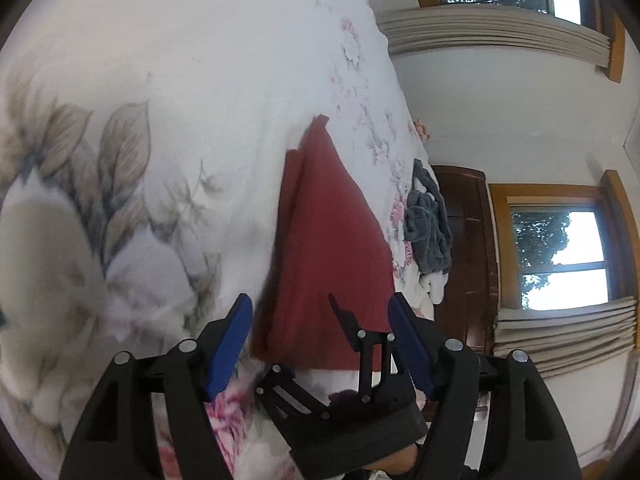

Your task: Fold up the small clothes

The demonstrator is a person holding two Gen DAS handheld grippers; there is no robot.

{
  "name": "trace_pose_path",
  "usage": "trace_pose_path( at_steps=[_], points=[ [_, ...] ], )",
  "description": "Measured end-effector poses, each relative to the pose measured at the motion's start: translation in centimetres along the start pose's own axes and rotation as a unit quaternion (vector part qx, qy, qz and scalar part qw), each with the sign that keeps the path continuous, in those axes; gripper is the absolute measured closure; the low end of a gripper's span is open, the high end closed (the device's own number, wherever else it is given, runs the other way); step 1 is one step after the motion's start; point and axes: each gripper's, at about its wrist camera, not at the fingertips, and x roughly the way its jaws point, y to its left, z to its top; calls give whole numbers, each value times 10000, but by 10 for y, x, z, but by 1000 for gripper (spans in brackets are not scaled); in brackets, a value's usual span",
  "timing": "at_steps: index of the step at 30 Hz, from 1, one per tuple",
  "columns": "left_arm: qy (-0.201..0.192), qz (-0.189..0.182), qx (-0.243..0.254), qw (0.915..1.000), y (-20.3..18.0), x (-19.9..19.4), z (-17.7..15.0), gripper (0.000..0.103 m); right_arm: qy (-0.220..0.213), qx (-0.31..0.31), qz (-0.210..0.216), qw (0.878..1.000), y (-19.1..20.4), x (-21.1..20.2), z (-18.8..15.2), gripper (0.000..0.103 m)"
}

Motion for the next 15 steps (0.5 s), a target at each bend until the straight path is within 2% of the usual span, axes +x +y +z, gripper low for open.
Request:
trace_pose_path(
  at_steps=[1, 4, 11, 15],
  points=[
    [21, 15, -19, 10000, 1, 3, 4, 32, 17, 23, 63, 10000, -1, 5, 1, 67],
    [159, -108, -192, 9996, 5, 15, 21, 32, 21, 401, 315, 9987, -15, 5, -1, 84],
    [521, -325, -485, 9969, 4, 58, 63, 29, -100, 1176, 553, 9915, -60, -3, -2, 88],
    [811, -151, -614, 9947, 6, 89, 76, 29, -165, 1444, 581, 9877, -78, -6, -6, 88]
  ],
)
